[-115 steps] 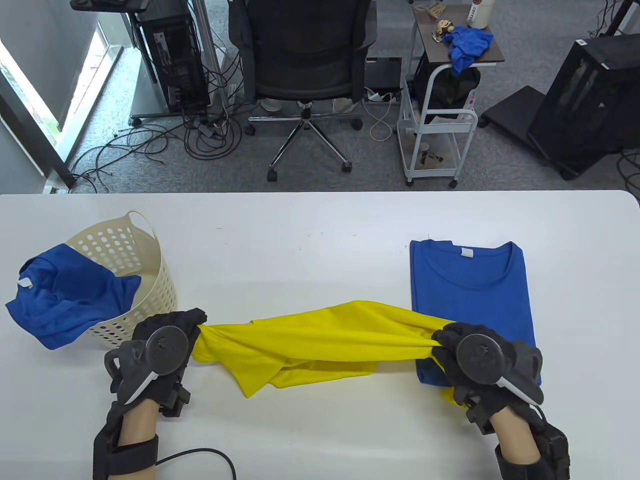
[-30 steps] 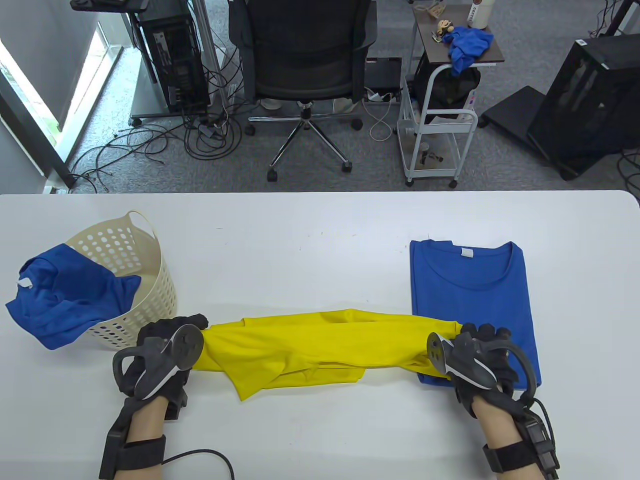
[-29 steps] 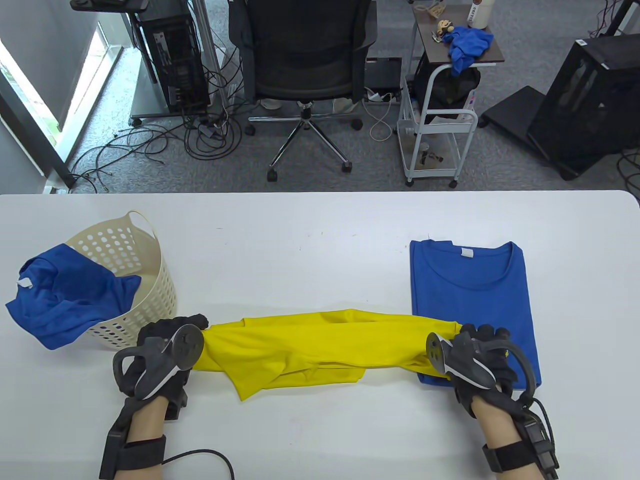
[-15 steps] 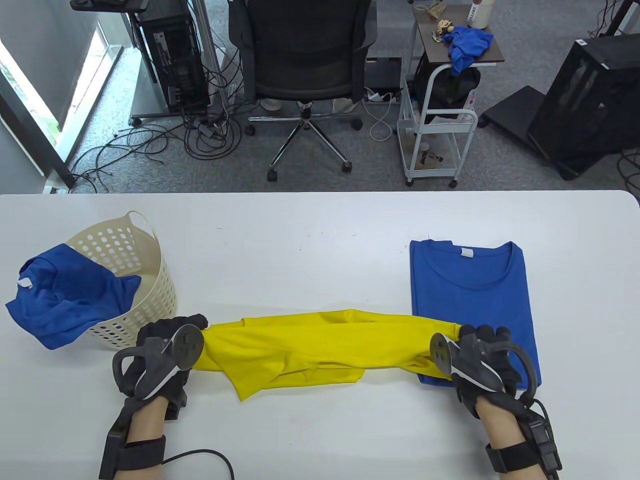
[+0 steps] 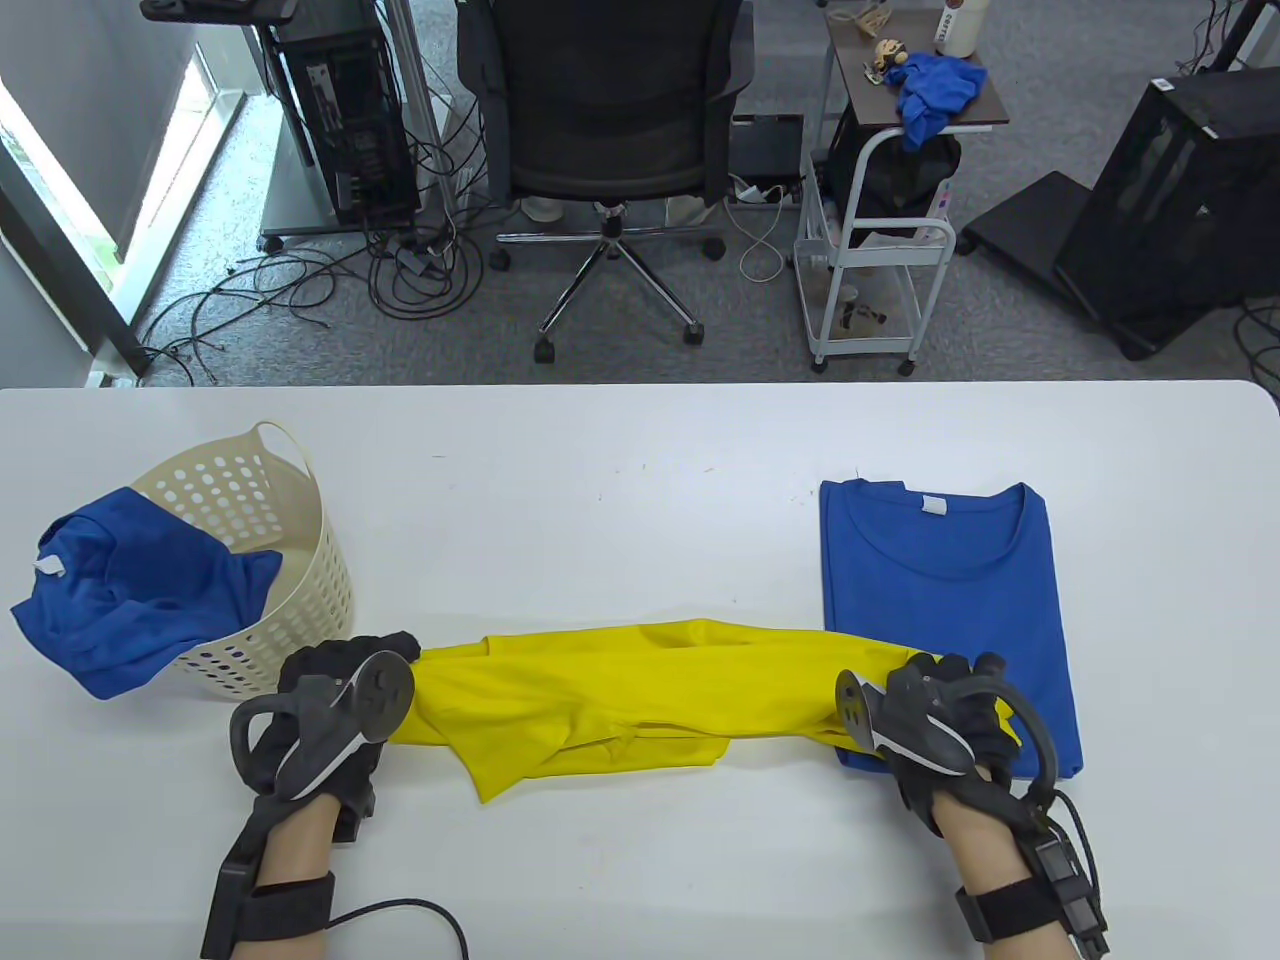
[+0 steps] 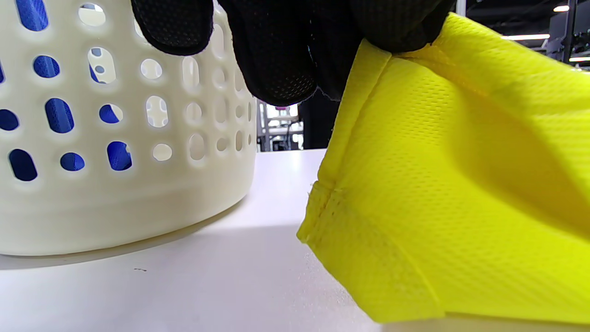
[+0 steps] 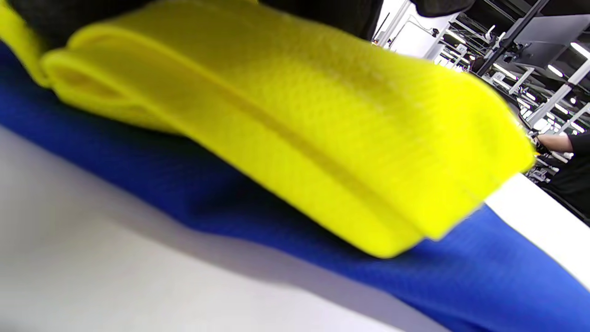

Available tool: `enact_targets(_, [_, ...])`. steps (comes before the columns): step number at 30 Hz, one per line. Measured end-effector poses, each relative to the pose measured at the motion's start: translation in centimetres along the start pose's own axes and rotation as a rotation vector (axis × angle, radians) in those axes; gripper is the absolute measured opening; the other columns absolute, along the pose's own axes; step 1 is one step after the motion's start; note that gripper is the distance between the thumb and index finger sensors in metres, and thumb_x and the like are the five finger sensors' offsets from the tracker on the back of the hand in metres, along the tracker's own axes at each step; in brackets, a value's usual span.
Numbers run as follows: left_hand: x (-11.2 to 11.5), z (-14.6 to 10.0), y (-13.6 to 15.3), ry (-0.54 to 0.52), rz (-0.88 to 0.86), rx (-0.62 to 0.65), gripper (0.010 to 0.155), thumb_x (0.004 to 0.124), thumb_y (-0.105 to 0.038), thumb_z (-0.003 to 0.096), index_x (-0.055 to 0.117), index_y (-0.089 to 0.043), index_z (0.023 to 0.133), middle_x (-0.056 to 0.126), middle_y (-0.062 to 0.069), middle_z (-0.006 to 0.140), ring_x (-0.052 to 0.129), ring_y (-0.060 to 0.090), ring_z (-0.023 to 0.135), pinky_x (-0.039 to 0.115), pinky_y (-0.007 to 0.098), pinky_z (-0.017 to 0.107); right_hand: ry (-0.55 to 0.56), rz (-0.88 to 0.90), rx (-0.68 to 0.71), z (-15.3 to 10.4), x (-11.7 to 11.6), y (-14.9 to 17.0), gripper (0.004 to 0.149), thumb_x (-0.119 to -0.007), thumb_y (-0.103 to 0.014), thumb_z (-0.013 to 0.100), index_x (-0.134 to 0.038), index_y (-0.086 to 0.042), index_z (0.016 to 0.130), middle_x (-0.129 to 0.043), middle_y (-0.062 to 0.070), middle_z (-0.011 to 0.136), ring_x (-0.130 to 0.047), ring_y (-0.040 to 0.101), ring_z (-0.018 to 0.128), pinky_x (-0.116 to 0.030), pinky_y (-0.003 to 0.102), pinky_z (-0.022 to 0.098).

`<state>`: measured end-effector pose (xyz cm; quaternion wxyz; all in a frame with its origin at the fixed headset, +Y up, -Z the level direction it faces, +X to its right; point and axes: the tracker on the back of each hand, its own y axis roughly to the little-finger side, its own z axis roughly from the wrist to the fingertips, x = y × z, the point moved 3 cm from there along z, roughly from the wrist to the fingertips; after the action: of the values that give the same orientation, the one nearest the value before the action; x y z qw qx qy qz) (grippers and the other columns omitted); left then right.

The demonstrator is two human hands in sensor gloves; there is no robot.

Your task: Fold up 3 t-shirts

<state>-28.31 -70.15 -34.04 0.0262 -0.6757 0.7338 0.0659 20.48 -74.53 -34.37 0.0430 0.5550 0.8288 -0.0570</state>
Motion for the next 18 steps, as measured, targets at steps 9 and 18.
enact_targets(9, [0.0, 0.0, 0.0, 0.003, -0.009, 0.0, 0.041, 0.07, -0.041, 0.0451, 0.067, -0.048, 0.085, 0.087, -0.017, 0.078, 0.087, 0.01, 0.079, 0.069, 0.048, 0.073, -0.003, 0.169, -0.042, 0.2, -0.4, 2.5, 0.038, -0.084, -0.04, 0.036, -0.085, -0.029, 0.072, -0.071, 0.003, 0.101, -0.075, 0.037, 0.091, -0.048, 0.069, 0.07])
enact_targets(18, [0.0, 0.0, 0.0, 0.003, -0.013, 0.002, 0.041, 0.07, -0.041, 0.0451, 0.067, -0.049, 0.085, 0.087, -0.017, 0.078, 0.087, 0.01, 0.079, 0.069, 0.048, 0.073, -0.024, 0.235, -0.044, 0.2, -0.5, 3.1, 0.036, -0.08, -0.037, 0.04, -0.085, -0.029, 0.074, -0.07, 0.004, 0.102, -0.075, 0.037, 0.091, -0.049, 0.069, 0.07])
